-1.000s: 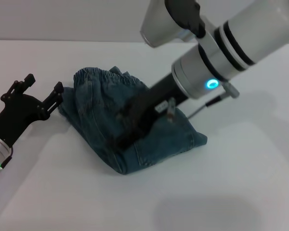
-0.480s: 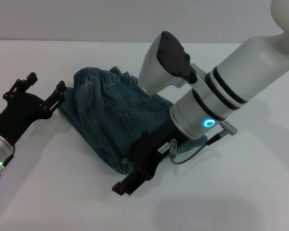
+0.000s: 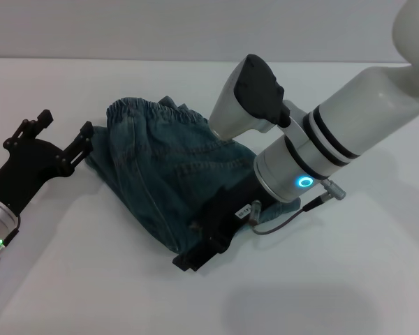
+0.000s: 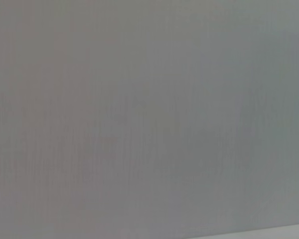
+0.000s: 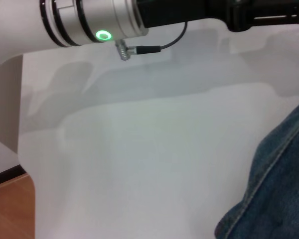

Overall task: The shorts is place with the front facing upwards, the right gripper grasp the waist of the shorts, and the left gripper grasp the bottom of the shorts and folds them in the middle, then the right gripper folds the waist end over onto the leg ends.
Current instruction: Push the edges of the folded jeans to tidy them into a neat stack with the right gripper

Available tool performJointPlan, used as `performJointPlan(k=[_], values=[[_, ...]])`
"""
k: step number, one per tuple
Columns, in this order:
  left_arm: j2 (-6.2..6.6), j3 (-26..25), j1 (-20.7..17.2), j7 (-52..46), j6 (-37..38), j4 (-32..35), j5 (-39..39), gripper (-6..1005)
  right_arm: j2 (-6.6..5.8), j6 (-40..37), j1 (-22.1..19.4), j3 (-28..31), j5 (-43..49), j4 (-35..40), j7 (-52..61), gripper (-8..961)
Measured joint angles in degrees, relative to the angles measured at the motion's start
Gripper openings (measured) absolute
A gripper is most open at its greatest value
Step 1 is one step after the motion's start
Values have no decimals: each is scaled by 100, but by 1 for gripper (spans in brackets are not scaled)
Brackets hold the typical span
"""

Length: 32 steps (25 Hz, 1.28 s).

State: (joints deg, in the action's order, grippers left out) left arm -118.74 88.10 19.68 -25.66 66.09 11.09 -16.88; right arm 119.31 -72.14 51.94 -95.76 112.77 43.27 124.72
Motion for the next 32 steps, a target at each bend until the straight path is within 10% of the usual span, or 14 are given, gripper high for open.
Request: performJointPlan(k=[21,32], values=[[0,-3,46,0,-44,-1,0,797,-67,549,-407,1228,1077,360,15,791],[14,-50,45,-1,-67,-5,9,797,-11,75,-957,337,309,1848,26,791]])
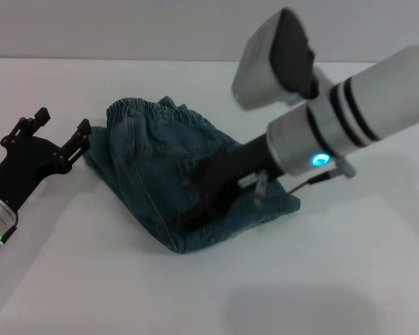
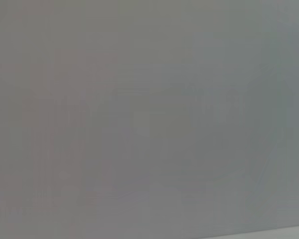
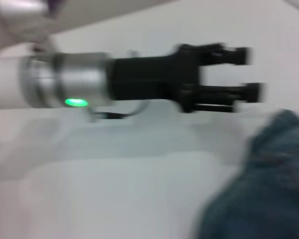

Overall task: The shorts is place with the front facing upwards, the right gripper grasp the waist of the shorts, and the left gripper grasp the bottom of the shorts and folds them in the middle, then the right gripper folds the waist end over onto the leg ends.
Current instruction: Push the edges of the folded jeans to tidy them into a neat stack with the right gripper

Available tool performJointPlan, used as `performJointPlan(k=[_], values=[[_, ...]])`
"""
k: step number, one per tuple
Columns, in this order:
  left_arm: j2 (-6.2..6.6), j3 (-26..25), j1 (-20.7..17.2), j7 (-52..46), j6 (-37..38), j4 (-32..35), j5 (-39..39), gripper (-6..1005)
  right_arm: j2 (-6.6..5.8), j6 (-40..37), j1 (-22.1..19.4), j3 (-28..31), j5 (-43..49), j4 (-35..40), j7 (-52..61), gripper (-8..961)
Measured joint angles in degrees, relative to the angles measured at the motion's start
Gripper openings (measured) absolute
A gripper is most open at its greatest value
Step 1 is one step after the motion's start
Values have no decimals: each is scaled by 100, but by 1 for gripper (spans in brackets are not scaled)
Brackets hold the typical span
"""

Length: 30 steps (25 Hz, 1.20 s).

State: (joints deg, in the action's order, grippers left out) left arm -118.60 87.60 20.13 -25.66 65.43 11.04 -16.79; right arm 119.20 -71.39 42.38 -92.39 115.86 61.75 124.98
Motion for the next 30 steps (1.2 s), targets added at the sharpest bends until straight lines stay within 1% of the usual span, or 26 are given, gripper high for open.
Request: performJointPlan(k=[6,8,10,19,27,30], values=[[4,-102,14,0,-53,-7,1,797,23,197,179,-1076,-121,-179,48,791],[4,-103,19,0,-52,-7,1,797,35,334,232,-1356,-197,-258,78,791],[4,-104,19,0,-50,-7,1,797,33,428,265,-1506,-329,-327,83,791],[-17,-78,17,0,-48,-6,0,797,24,585,323,-1675,-506,-452,64,791],[-23,-68,17,0,-48,-6,0,797,19,526,222,-1689,-513,-4,53,791],[-23,-68,11,0,-47,-6,0,797,18,527,260,-1808,-514,28,52,791]])
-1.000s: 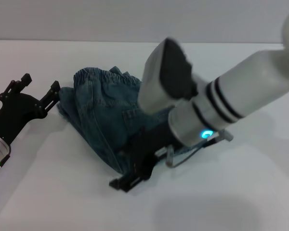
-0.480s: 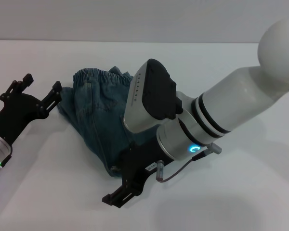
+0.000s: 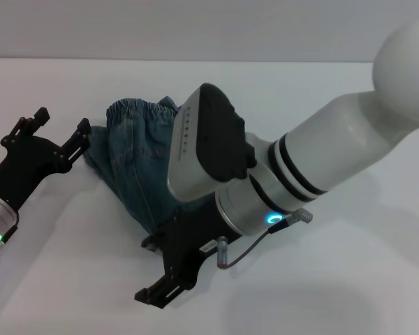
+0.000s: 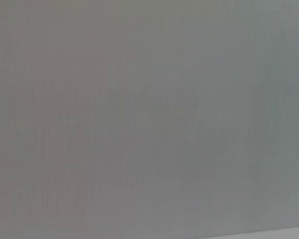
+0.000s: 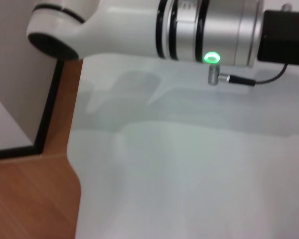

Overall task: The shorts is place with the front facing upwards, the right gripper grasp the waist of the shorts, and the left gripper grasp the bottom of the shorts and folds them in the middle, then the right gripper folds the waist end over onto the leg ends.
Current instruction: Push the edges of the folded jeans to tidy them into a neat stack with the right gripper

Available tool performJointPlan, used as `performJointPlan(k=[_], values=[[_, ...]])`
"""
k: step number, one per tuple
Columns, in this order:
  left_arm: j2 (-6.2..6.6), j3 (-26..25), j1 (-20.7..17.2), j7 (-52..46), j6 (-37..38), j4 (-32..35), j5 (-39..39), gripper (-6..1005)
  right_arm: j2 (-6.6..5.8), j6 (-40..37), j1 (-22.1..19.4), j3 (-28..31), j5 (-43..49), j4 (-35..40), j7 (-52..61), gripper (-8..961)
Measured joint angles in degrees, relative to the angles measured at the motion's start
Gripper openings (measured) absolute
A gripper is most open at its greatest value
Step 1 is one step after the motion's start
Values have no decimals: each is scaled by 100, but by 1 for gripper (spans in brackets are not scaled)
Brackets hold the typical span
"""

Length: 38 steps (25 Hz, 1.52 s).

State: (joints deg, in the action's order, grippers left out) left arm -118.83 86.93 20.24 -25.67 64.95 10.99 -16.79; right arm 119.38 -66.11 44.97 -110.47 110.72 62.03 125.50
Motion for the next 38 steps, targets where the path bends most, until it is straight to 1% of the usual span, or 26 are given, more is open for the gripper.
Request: performJointPlan(k=[3,10,18,24,29,38], values=[[0,-10,-6,0,0,-1,0,797,7,56,80,-113,0,-168,0,791],[1,-26,7,0,0,-58,0,797,16,124,99,-182,-60,-374,-7,791],[1,-27,24,0,-7,-62,0,797,15,375,106,-143,-61,-728,-8,791],[-1,-27,24,-17,-10,-62,0,797,-8,547,104,-67,-33,-831,-9,791],[-7,-27,24,-44,-10,-62,0,797,-40,589,46,271,52,-977,-63,791],[-9,-27,23,-51,-10,-62,0,797,-61,562,-195,1119,649,-996,-79,791]])
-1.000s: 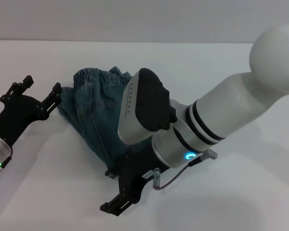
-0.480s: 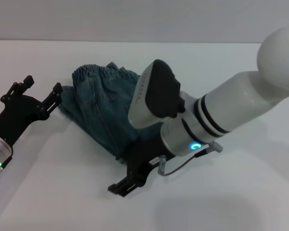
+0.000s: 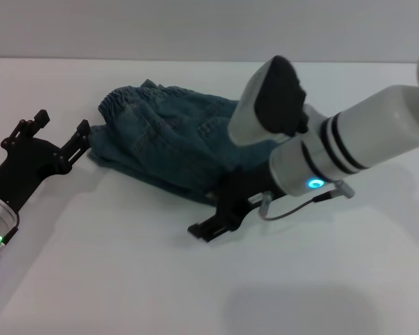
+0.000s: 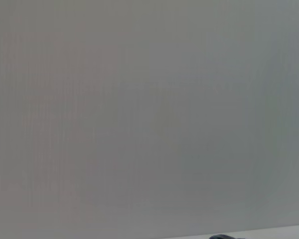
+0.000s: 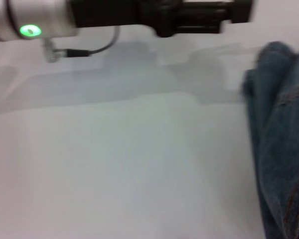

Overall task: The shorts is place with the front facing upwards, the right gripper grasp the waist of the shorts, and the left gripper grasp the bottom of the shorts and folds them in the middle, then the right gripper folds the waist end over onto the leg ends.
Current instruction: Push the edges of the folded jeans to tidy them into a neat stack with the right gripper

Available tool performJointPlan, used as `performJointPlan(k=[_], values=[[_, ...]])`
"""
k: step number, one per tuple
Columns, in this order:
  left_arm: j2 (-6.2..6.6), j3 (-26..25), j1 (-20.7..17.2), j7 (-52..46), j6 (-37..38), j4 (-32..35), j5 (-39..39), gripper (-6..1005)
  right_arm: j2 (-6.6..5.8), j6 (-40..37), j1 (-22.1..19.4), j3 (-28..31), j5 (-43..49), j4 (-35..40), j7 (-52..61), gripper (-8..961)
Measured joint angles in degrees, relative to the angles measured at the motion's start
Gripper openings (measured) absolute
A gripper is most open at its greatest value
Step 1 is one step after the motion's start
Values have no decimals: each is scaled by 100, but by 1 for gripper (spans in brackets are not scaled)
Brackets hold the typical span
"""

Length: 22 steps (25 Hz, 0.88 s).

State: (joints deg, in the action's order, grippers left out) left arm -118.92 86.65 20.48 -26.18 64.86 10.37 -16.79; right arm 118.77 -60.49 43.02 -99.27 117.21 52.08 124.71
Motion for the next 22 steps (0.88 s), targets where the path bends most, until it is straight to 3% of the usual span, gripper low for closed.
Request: performJointPlan(k=[18,22], values=[[11,-9,98,-1,-85,0,0,797,-21,46,-165,1710,1038,44,0,791],[16,-8,94,-1,-87,7,2,797,-19,-408,-339,1849,946,430,-43,791]])
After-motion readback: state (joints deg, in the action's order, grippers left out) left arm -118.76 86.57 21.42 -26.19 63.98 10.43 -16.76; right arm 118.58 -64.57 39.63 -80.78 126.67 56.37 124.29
